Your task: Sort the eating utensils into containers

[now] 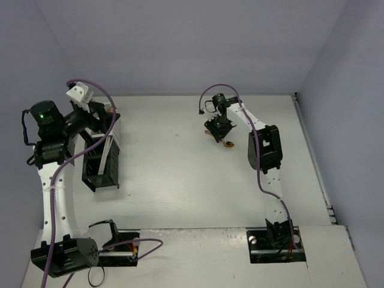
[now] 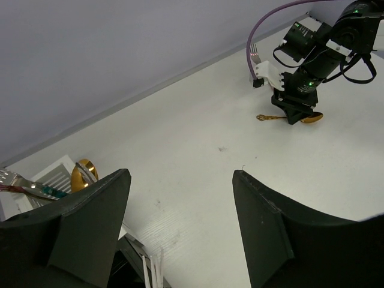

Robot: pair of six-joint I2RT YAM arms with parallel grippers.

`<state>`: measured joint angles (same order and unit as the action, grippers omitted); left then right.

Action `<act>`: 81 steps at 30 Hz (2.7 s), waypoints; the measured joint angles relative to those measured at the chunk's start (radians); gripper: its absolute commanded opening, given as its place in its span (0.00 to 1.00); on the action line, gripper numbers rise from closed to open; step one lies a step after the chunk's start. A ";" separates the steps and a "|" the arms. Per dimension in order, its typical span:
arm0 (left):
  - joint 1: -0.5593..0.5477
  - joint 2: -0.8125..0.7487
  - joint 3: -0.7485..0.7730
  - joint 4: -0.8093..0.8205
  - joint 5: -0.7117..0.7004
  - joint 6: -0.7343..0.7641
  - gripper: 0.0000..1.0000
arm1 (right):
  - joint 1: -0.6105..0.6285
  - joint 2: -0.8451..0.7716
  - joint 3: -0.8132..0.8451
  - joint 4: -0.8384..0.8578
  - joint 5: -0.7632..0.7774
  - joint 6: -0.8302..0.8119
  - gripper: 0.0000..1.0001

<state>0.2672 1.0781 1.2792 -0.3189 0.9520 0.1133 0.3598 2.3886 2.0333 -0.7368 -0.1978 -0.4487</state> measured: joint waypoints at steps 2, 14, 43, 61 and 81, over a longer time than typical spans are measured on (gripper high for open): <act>0.000 0.000 0.000 0.000 0.002 0.000 0.66 | 0.001 0.001 0.001 0.000 -0.001 -0.005 0.25; -0.012 0.000 0.002 -0.030 0.018 0.090 0.66 | 0.009 -0.061 -0.108 0.017 -0.090 0.002 0.00; -1.014 0.490 0.218 -0.659 -0.261 1.167 0.54 | 0.029 -0.238 -0.395 0.059 -0.890 0.569 0.00; -1.070 0.758 0.384 -0.688 -0.335 1.151 0.34 | 0.054 -0.305 -0.486 0.148 -0.937 0.756 0.00; -1.090 0.684 0.348 -0.688 -0.326 0.990 0.00 | 0.042 -0.342 -0.488 0.169 -0.985 0.738 1.00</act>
<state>-0.8226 1.7621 1.6275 -1.0069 0.6263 1.1034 0.4022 2.0461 1.5454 -0.5681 -1.1829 0.2897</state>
